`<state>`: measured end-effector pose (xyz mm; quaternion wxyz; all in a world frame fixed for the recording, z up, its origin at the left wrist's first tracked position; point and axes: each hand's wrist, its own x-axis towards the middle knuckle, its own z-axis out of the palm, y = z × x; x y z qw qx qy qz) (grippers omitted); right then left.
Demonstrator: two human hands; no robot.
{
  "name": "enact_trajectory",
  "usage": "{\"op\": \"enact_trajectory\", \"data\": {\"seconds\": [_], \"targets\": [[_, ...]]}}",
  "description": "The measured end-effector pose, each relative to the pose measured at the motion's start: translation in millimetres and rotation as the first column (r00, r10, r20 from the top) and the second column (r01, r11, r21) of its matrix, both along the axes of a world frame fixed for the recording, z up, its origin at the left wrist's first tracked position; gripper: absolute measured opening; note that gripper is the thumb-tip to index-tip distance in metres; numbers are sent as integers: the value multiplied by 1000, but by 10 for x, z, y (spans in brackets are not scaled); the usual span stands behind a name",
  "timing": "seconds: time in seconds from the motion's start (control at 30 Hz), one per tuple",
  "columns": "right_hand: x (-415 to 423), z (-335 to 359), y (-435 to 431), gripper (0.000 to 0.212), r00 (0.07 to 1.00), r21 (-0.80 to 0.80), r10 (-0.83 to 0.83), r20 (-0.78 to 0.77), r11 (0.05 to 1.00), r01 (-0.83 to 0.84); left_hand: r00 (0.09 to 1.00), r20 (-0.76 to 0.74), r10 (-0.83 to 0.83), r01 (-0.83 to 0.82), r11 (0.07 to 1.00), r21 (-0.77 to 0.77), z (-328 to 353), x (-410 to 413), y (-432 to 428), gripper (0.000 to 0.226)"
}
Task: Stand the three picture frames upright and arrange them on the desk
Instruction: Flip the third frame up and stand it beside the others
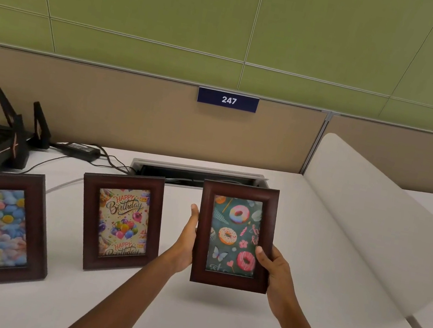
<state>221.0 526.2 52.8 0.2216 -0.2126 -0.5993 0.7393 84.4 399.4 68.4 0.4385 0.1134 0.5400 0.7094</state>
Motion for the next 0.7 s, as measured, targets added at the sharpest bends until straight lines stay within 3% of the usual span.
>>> {"op": "enact_trajectory", "data": {"seconds": [0.37, 0.7], "targets": [[-210, -242, 106, 19, 1000, -95, 10, 18, 995, -8, 996, -87, 12, -19, 997, -74, -93, -194, 167, 62], [-502, -302, 250, 18, 998, -19, 30, 59, 999, -29, 993, -69, 91, -92, 996, -14, -348, -444, 250, 57]]}}
